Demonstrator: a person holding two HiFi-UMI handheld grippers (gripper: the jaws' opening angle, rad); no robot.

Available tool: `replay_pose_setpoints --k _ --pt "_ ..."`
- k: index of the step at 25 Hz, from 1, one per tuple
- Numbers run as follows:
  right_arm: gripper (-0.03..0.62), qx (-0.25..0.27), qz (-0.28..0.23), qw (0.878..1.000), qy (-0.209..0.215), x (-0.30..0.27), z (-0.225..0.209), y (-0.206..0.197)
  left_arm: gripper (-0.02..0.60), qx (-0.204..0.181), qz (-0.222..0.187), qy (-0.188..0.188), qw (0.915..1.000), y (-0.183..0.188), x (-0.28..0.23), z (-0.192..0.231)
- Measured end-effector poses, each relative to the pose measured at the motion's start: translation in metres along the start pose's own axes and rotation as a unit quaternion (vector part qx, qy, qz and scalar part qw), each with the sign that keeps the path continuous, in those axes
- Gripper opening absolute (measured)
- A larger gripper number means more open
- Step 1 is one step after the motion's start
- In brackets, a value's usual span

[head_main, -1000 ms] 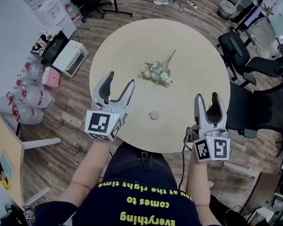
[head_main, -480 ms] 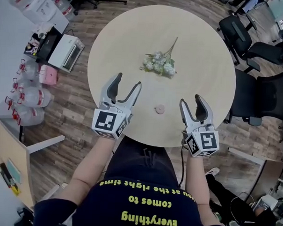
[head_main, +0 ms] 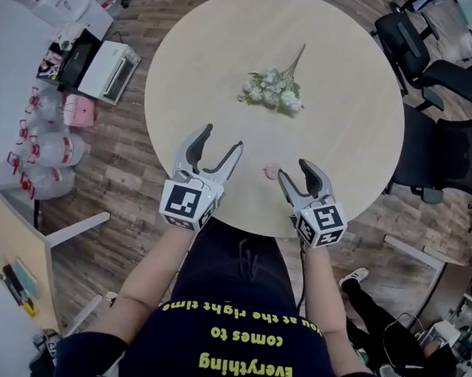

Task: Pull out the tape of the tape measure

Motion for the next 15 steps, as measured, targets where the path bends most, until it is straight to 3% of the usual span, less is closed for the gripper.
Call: replay_pose_setpoints --k 7,15 --pt "0.249 0.054 0.107 0.992 0.042 -0.039 0.008 -0.058 0.287 0.003 0.015 0.006 0.9999 -0.012 0.006 0.000" --pt "0.239 0.119 0.161 0.977 0.068 -0.057 0.004 -0.096 0.287 0.006 0.024 0.014 0.9996 -0.020 0.014 0.001"
Point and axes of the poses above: the fingertips, and each gripper's own axes: x backward along the fingers, z to its left, y out of its top, the point moved 6 cm from there along x, backward along the fingers, and after that the axes turned 6 degrees about x, right-handed, at the moved point
